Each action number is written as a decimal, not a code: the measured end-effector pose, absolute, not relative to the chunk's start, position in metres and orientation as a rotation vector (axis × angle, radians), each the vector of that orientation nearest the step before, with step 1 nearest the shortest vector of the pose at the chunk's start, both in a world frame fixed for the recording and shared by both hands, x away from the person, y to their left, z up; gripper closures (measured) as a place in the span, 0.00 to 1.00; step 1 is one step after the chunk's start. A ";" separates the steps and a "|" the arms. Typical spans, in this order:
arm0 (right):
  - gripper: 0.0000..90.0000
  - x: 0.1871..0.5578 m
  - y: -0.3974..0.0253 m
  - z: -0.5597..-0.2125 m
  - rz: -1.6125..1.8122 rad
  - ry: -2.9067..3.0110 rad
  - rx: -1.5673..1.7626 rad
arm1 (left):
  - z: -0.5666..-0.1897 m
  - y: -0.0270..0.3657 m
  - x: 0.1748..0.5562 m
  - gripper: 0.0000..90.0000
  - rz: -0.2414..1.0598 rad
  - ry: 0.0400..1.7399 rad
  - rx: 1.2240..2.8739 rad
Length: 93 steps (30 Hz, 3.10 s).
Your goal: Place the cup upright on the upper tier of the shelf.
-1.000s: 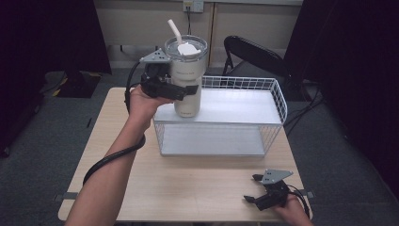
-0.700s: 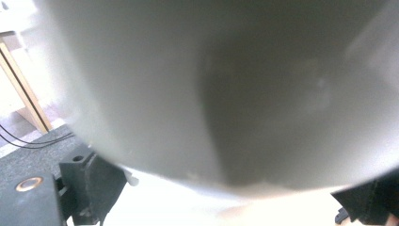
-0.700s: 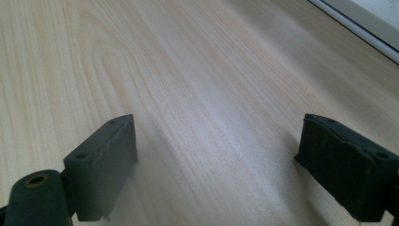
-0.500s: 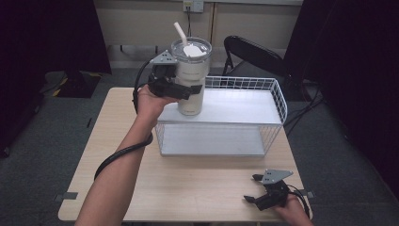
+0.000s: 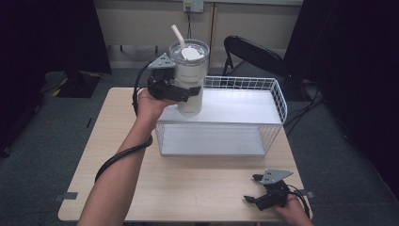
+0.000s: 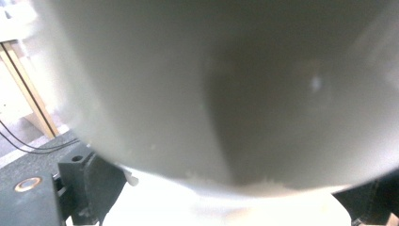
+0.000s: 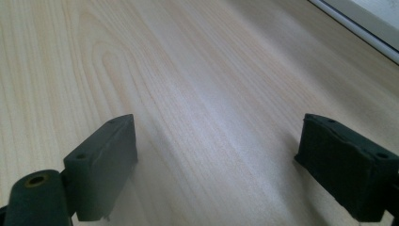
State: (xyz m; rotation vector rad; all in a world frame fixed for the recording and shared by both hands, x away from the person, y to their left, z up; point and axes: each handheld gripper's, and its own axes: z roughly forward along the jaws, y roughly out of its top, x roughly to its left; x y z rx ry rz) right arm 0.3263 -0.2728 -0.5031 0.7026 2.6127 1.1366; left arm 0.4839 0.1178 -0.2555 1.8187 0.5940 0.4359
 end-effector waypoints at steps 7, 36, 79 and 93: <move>0.13 0.326 -0.273 -0.503 1.138 2.614 0.704 | -0.257 0.118 0.483 0.11 0.431 0.614 1.803; 0.13 0.327 -0.273 -0.503 1.137 2.610 0.706 | -0.266 0.142 0.470 0.13 0.383 0.648 1.838; 0.13 0.328 -0.273 -0.503 1.136 2.609 0.709 | -0.277 0.219 0.423 0.17 0.433 0.722 1.838; 0.13 0.328 -0.273 -0.503 1.136 2.611 0.708 | -0.293 0.247 0.410 0.17 0.441 0.757 1.844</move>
